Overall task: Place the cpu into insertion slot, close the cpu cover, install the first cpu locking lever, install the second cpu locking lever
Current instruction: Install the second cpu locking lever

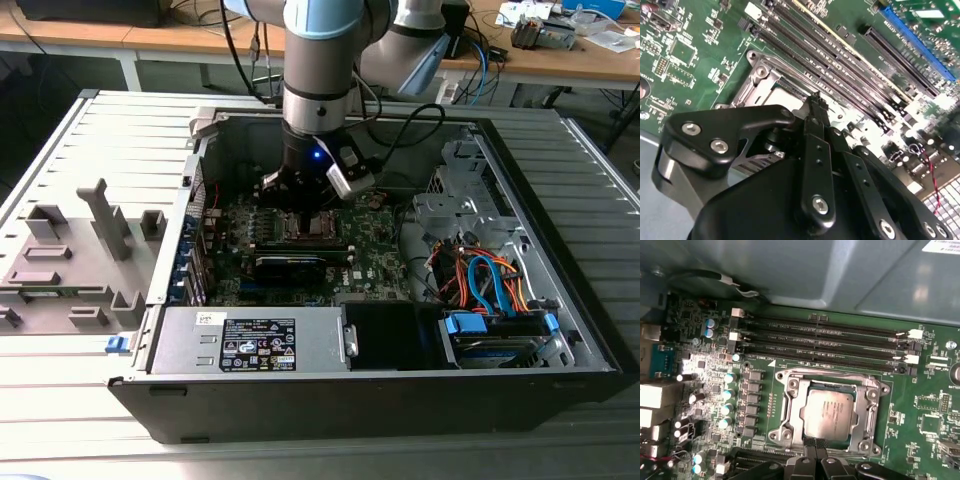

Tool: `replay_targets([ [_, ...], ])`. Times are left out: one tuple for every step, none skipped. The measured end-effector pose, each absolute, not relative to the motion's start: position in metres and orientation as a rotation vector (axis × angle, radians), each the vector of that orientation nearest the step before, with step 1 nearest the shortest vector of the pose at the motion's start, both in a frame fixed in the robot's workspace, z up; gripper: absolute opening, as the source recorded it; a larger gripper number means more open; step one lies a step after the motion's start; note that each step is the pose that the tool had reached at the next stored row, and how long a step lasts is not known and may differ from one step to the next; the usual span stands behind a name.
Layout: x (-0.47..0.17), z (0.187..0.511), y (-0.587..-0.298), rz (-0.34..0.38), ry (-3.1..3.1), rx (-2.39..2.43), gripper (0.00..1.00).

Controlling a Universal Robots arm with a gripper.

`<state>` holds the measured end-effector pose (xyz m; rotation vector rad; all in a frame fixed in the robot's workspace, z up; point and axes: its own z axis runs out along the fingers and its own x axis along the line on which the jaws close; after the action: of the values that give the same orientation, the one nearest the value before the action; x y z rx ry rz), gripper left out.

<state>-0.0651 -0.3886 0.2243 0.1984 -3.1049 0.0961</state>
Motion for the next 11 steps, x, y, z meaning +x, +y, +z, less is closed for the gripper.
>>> replay_targets([
  [-0.065,0.226,-0.389,0.096,-3.105,0.198,0.11],
  [-0.065,0.228,-0.389,0.096,-3.105,0.198,0.11],
  [-0.065,0.23,-0.389,0.096,-3.105,0.198,0.11],
  [-0.065,0.232,-0.389,0.096,-3.105,0.198,0.11],
  [-0.065,0.234,-0.389,0.096,-3.105,0.198,0.11],
  [-0.065,0.234,-0.389,0.096,-3.105,0.198,0.11],
  [-0.065,0.237,-0.389,0.096,-3.105,0.198,0.11],
  [-0.065,0.238,-0.389,0.096,-3.105,0.198,0.11],
  [-0.065,0.238,-0.389,0.096,-3.105,0.198,0.11],
  [-0.065,0.238,-0.389,0.096,-3.105,0.198,0.11],
  [-0.065,0.238,-0.389,0.096,-3.105,0.198,0.11],
])
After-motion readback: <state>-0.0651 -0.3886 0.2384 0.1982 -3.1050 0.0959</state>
